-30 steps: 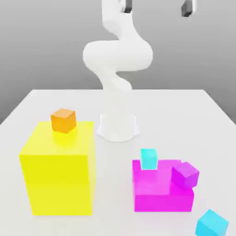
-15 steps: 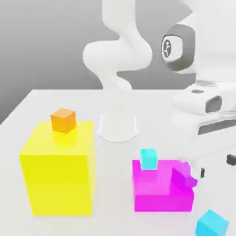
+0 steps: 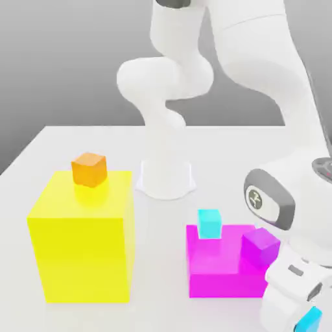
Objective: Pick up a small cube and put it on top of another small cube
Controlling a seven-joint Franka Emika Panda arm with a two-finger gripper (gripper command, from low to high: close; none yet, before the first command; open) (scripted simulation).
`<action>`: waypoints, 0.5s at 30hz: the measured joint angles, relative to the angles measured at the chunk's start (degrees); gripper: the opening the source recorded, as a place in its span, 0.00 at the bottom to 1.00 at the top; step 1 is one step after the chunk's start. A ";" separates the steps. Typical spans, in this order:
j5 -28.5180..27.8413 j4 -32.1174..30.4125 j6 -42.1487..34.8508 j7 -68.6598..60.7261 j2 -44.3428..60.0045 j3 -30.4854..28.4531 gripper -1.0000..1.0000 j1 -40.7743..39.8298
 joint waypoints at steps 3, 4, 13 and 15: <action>0.36 -0.27 -0.97 -0.28 -1.21 0.38 0.00 -0.28; 0.91 -0.65 -2.31 -0.68 -2.92 0.86 0.00 -0.64; 5.13 -10.14 -11.00 -8.32 -21.28 3.71 0.00 -2.67; 6.66 -12.81 -12.42 -10.89 -25.50 4.07 0.00 -2.76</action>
